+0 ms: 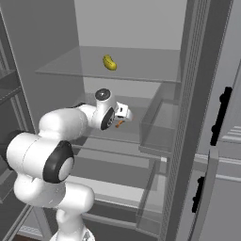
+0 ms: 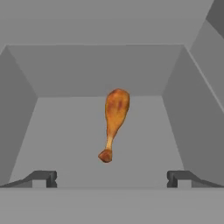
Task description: Place one cucumber and one chicken drumstick in each tupperware on the nearby counter, to pack two identical lunches.
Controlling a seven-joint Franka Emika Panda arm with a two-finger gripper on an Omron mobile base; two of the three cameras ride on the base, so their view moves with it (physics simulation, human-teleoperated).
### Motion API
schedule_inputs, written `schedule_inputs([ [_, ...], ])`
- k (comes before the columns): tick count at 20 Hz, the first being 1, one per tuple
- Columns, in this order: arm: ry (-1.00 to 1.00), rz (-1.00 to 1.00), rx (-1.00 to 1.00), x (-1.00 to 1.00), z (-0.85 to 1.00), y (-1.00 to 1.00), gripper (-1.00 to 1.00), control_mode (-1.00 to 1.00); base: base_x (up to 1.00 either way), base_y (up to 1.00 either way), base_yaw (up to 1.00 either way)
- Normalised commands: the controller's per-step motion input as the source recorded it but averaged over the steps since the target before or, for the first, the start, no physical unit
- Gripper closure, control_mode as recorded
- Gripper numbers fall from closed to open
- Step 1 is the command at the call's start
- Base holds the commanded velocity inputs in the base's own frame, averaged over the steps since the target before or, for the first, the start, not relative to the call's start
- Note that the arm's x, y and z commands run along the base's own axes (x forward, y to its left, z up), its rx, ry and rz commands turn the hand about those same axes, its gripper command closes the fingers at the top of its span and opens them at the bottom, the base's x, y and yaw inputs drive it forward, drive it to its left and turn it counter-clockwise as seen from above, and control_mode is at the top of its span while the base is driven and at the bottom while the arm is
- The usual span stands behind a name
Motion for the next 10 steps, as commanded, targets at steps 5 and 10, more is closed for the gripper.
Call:
schedule_inputs([
  [5,0.00,0.00,0.00,0.59,-0.14,0.02,-1.00,-1.00,0.00,0.00,0.00],
  [10,0.01,0.00,0.00,0.63,-0.23,0.00,-1.00,-1.00,0.00,0.00,0.00],
])
